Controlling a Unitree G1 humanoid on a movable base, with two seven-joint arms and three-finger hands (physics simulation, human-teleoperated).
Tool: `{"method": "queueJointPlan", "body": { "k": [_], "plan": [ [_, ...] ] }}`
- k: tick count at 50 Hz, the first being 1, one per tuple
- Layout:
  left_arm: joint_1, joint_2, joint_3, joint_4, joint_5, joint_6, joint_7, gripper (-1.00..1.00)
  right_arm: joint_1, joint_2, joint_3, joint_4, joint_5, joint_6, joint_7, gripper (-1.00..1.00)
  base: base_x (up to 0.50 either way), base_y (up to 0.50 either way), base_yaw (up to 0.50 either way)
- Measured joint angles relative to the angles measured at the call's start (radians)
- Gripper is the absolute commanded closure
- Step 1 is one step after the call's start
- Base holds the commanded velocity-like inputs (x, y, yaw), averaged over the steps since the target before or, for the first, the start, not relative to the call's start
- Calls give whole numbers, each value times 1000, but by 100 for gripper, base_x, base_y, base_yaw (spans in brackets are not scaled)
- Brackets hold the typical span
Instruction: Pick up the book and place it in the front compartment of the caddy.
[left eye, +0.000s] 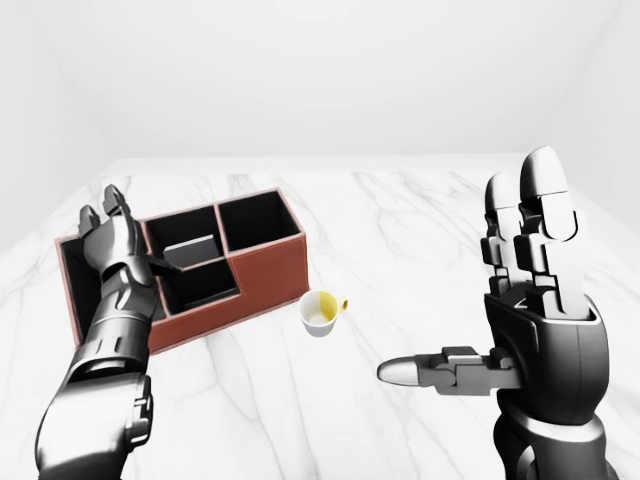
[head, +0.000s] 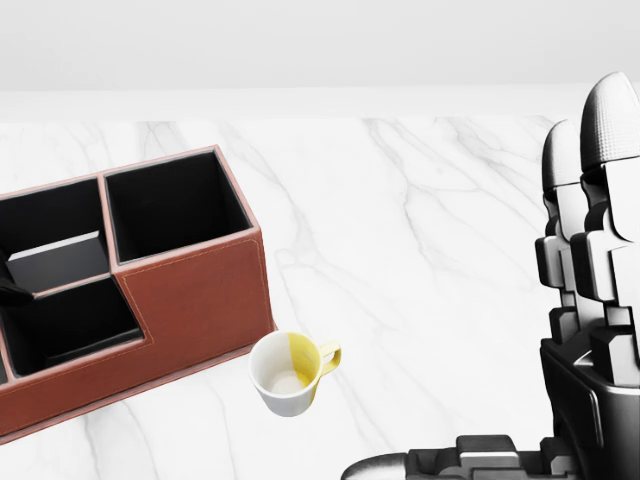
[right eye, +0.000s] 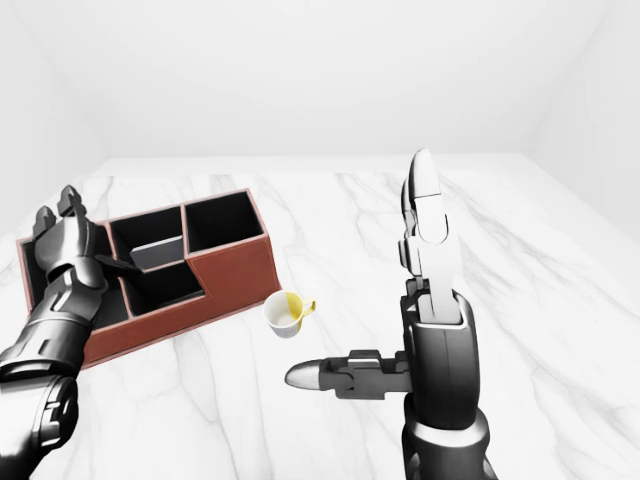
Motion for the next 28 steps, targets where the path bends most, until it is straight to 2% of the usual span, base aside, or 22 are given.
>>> {"method": "queueJointPlan", "body": {
  "k": [3,6,11,16,21,23,25,28],
  "plan": [
    [19,14,21,-62,-31,5,-37,-100,-1,0,1,0,0,0,-1,-100,0,0,0],
    [67,24,63,-201,-81,8,-108,-100,-1,0,4,0,-1,0,-2,-100,0,0,0],
    [184,21,170,-501,-212,8,-276,-100,-1,-1,11,0,-5,0,-4,-100,0,0,0],
    [319,-7,303,-795,-374,8,-434,-100,-1,-3,16,0,-8,0,-4,-100,0,0,0],
    [441,-57,456,-1085,-568,8,-552,-100,-3,-4,25,0,-14,0,-5,-100,0,0,0],
    [493,-84,529,-1205,-676,8,-585,-100,-4,-4,29,0,-16,0,-5,-100,0,0,0],
    [559,-105,599,-1324,-796,8,-596,-100,-4,-4,33,0,-20,0,-5,-100,0,0,0],
    [695,-117,688,-1502,-976,8,-567,-100,-4,-2,39,0,-25,0,-3,-100,0,0,0]
  ]
}}
